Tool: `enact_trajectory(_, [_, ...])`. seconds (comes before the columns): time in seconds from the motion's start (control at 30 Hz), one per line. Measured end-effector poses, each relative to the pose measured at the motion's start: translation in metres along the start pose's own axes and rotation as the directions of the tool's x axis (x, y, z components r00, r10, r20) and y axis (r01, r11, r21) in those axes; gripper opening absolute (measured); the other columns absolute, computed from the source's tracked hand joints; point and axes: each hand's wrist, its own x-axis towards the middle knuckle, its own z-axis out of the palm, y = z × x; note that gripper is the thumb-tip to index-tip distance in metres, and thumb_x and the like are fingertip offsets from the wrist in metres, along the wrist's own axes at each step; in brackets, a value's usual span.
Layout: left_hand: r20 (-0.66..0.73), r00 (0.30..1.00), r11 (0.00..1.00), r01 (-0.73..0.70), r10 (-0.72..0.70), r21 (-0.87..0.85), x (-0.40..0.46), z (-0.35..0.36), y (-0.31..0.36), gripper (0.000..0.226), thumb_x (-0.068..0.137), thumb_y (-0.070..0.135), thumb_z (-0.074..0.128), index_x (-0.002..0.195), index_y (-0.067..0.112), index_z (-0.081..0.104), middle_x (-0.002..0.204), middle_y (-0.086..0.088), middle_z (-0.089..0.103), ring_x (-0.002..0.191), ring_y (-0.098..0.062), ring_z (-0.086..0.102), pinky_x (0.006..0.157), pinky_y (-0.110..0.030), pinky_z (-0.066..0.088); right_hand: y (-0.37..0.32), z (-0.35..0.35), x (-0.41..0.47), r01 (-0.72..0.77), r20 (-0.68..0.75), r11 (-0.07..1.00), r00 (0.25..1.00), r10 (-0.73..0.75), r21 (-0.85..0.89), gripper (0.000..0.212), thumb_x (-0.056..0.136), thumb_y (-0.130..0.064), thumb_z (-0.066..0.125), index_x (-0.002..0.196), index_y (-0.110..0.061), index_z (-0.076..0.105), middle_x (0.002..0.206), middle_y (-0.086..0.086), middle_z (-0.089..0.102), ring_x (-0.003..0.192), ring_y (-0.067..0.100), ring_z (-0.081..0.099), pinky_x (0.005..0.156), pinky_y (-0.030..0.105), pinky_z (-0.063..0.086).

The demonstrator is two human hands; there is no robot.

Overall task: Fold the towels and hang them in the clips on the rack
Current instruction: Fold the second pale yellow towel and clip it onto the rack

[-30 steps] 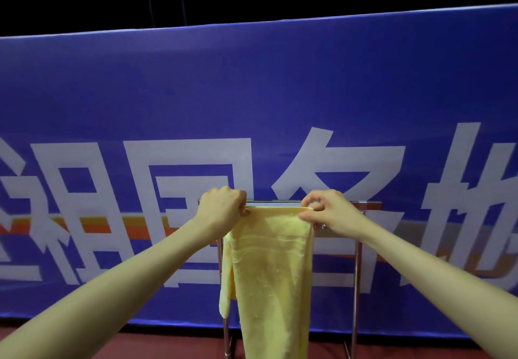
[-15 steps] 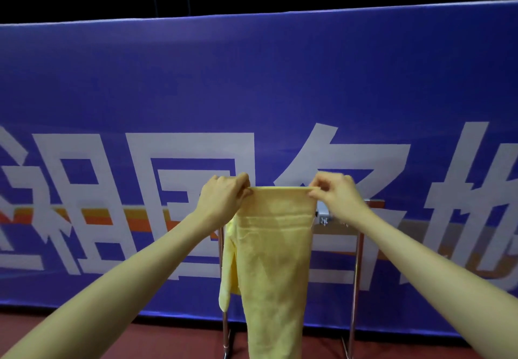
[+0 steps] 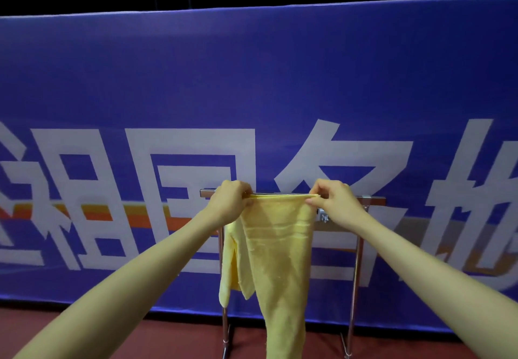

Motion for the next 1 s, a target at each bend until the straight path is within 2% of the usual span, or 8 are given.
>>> enact_trajectory(0.17, [-0.136,0.99,0.993,0.009,-0.025,-0.115,-0.006,0.004,-0.003,0.01,0.092,0.018,0.059,0.096,0.014,0.067,0.087,-0.001,0.069,0.08,-0.016,0.065,0.075,-0.036,0.058,-0.009,-0.006,0.003,0.042,-0.039,0.999,0.998,-0.041,0.025,0.012,0.087,-0.014,0.066,0.077,-0.011,0.06,0.079,0.008,0.065,0.075,0.02,0.061,0.066,0.029,0.049])
enact_trajectory(0.33, [-0.247,0.965,0.995,-0.081,0.092,0.055,-0.013,-0.002,0.005,0.015,0.092,0.027,0.06,0.096,0.017,0.07,0.094,0.002,0.058,0.085,-0.014,0.056,0.064,-0.033,0.054,-0.013,-0.012,0.007,0.046,-0.063,0.999,0.997,-0.046,0.007,0.011,0.086,-0.013,0.066,0.077,-0.012,0.06,0.08,0.009,0.066,0.077,0.022,0.063,0.063,0.025,0.047])
enact_trajectory(0.43, [-0.287,0.953,0.993,-0.066,0.092,0.1,-0.012,-0.006,0.009,0.015,0.087,0.028,0.067,0.093,0.015,0.071,0.105,-0.001,0.05,0.097,-0.015,0.044,0.073,-0.029,0.047,-0.013,-0.016,0.008,0.046,-0.078,0.999,0.996,-0.045,0.01,0.014,0.085,-0.012,0.067,0.073,-0.016,0.06,0.079,0.009,0.067,0.079,0.026,0.065,0.067,0.034,0.051])
enact_trajectory(0.57, [-0.088,0.996,0.983,-0.044,0.028,-0.181,-0.013,-0.013,0.011,0.009,0.092,0.024,0.06,0.092,0.016,0.062,0.099,0.003,0.058,0.093,-0.013,0.054,0.075,-0.023,0.047,-0.012,-0.021,0.007,0.041,-0.082,0.999,0.996,-0.038,0.029,0.011,0.085,-0.013,0.067,0.076,-0.014,0.062,0.08,0.009,0.069,0.082,0.027,0.066,0.076,0.044,0.055])
enact_trajectory(0.67, [0.059,0.991,0.959,-0.103,0.123,-0.264,-0.019,-0.022,0.011,0.01,0.094,0.023,0.056,0.103,0.021,0.053,0.091,0.004,0.059,0.083,-0.014,0.059,0.072,-0.025,0.053,-0.012,-0.023,0.006,0.02,-0.086,0.998,0.996,-0.015,0.056,0.008,0.086,-0.013,0.067,0.079,-0.012,0.063,0.082,0.01,0.069,0.083,0.026,0.067,0.079,0.046,0.056])
enact_trajectory(0.8, [0.278,0.894,0.933,-0.309,0.351,-0.183,-0.028,-0.039,0.008,0.022,0.097,0.018,0.049,0.117,0.027,0.048,0.092,0.008,0.056,0.08,-0.005,0.057,0.068,-0.015,0.05,-0.011,-0.023,0.005,0.003,-0.025,0.999,1.0,-0.002,0.032,0.004,0.087,-0.015,0.065,0.083,-0.013,0.064,0.083,0.007,0.069,0.083,0.023,0.067,0.081,0.045,0.057])
enact_trajectory(0.9, [0.409,0.816,0.912,-0.371,0.409,-0.174,-0.03,-0.053,0.005,0.027,0.096,0.008,0.05,0.113,0.024,0.064,0.095,0.027,0.052,0.089,0.004,0.055,0.074,-0.009,0.045,-0.012,-0.022,0.005,0.001,0.018,1.0,1.0,-0.001,0.027,0.006,0.087,-0.015,0.065,0.082,-0.017,0.063,0.08,0.007,0.069,0.081,0.025,0.068,0.079,0.047,0.057])
enact_trajectory(1.0, [0.47,0.769,0.9,-0.394,0.434,-0.187,-0.03,-0.063,0.004,0.04,0.093,-0.003,0.049,0.117,0.023,0.067,0.096,0.03,0.051,0.089,0.01,0.054,0.074,-0.009,0.046,-0.014,-0.019,0.004,0.007,0.051,1.0,0.999,-0.009,0.022,0.005,0.088,-0.017,0.065,0.083,-0.016,0.063,0.081,0.007,0.069,0.081,0.026,0.068,0.077,0.044,0.057])
